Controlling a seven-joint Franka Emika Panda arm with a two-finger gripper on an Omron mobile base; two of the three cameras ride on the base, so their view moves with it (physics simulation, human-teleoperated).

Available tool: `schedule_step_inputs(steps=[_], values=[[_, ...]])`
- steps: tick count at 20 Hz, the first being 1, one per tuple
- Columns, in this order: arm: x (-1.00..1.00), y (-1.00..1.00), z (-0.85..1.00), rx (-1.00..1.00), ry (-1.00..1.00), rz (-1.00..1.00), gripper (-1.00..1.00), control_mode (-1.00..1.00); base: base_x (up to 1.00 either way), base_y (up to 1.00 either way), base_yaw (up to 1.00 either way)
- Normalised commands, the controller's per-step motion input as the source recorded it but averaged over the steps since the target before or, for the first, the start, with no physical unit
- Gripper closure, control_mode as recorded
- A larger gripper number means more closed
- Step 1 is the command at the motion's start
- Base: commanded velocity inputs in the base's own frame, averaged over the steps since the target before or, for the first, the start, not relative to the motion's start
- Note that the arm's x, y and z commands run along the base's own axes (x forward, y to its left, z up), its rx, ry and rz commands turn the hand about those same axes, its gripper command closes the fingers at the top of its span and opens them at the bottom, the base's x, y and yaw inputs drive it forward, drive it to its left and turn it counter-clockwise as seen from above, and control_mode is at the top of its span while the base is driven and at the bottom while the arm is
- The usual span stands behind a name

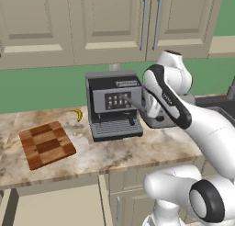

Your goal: Open the drawer on the left and place the cutting tools on the cutting board.

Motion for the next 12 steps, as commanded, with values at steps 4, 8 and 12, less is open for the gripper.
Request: schedule_step_inputs(steps=[4,8,12], values=[[0.36,0.39,-0.22,0.0,0.0,0.06,1.0,-1.0,0.0,0.0,0.0],[0.36,0.41,-0.23,0.0,0.0,0.06,1.0,-1.0,0.0,0.0,0.0],[0.34,0.46,-0.21,0.0,0.0,0.06,1.0,-1.0,0.0,0.0,0.0]])
